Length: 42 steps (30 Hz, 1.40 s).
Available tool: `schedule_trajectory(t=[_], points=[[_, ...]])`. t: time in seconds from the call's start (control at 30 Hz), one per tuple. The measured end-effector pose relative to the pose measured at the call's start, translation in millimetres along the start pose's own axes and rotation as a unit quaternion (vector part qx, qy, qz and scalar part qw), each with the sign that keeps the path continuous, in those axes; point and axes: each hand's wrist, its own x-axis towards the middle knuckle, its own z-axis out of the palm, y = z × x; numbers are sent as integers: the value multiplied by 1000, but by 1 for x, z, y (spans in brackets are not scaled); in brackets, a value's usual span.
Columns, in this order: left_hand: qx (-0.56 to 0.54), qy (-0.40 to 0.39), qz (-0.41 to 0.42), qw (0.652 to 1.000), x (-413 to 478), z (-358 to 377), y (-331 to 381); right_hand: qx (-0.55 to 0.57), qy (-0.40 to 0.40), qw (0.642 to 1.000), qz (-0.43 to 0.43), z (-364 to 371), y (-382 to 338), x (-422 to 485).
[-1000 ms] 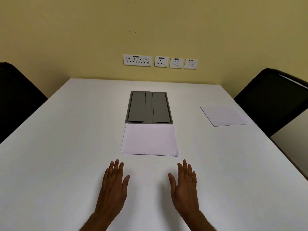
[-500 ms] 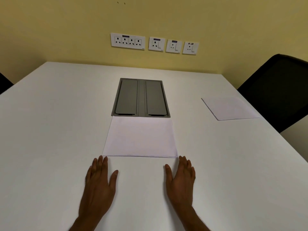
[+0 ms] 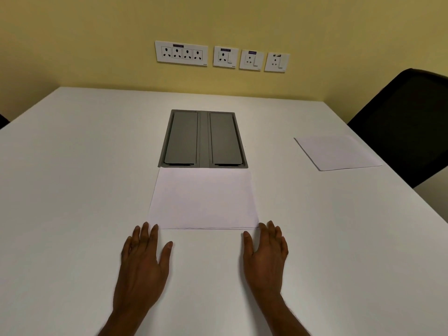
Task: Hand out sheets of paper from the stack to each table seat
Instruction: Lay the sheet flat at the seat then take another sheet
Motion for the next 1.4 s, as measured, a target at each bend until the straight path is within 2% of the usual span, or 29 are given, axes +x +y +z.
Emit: schedule_trajectory(t=[0.4, 0.7, 1.13, 1.4], points=[[4, -1, -2, 1000, 0, 1, 0, 101, 62, 992, 49, 2, -4, 14], [-14, -6, -8, 1000, 0, 1, 1, 174, 65, 981, 62, -1, -9, 19], [-15, -7, -11, 1000, 0, 3, -2, 226, 72, 970, 61, 3, -8, 24], [-13, 1, -5, 1000, 1, 2, -1, 217, 68, 971, 65, 7, -13, 31]])
